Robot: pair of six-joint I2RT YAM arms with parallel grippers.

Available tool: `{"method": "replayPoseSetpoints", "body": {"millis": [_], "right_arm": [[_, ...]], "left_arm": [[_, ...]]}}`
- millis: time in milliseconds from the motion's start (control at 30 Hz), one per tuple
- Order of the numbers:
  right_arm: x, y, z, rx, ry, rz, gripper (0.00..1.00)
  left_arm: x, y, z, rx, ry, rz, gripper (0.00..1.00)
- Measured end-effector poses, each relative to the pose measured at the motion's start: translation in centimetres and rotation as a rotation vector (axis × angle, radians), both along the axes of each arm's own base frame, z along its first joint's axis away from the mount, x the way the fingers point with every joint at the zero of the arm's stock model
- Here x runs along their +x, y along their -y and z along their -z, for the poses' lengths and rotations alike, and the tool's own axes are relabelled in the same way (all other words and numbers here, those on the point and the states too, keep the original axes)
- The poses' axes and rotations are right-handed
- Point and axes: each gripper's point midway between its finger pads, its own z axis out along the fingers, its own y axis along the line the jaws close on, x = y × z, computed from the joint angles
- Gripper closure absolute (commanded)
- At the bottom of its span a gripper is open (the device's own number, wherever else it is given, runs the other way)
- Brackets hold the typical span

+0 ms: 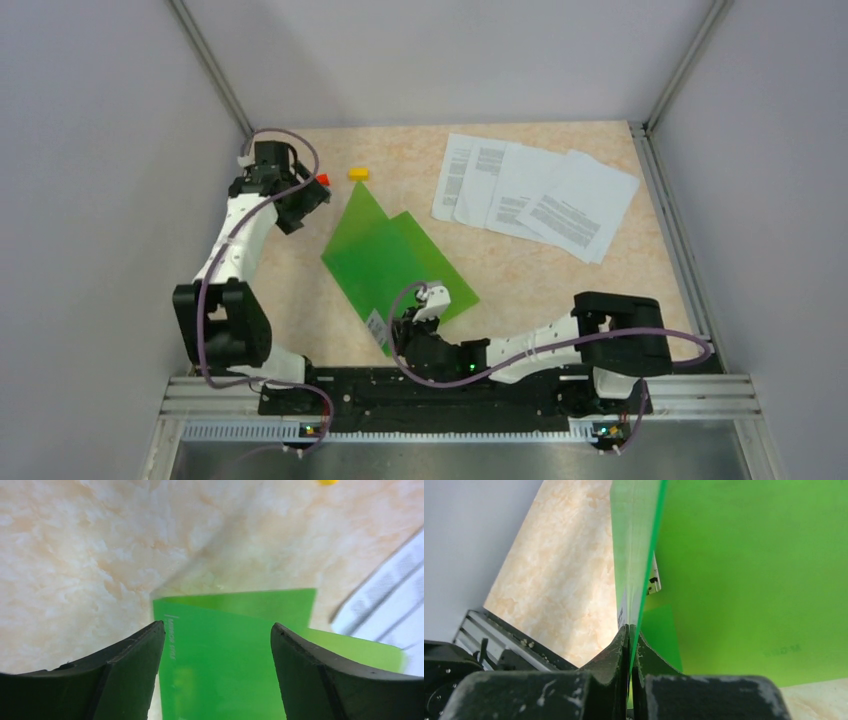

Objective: Put the files into the folder

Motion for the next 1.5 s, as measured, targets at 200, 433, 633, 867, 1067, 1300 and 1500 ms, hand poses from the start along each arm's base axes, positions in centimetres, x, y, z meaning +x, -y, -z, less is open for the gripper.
{"method": "replayPoseSetpoints", "body": {"millis": [200, 433, 633, 867, 1067, 1300, 1500], "right_arm": [[-0.9, -1.6, -1.6, -0.167, 0.137, -0.052, 1.00], [-1.4, -3.2, -1.6, -0.355, 0.257, -0.094, 1.00], [-1.7, -4.6, -1.9, -0.467, 0.326, -0.122, 1.00], [-2.1, -5.5, -2.1, -0.535, 0.365, -0.139, 1.00], [-2.3, -5.8, -2.7, -0.565, 0.377, -0.155, 0.63], [-4.7, -6.3, -1.6, -0.609, 0.355, -0.268, 0.14], [-9.7, -5.6, -0.9, -0.609, 0.282, -0.485, 0.06]], "left_arm": [[-1.5, 0.3, -9.1, -0.012, 0.211, -0.039, 0.14], [-4.3, 2.2, -11.6, -0.028, 0.236, 0.008, 0.15], [-6.8, 3.0, -11.7, -0.029, 0.228, 0.047, 0.21], [-9.5, 2.6, -10.1, 0.001, 0.179, 0.061, 0.48], [-11.1, 1.8, -9.1, 0.052, 0.148, 0.072, 0.85], [-11.7, 1.8, -8.4, 0.073, 0.133, 0.115, 1.00], [-11.8, 3.2, -9.1, 0.012, 0.171, 0.169, 1.00]]}}
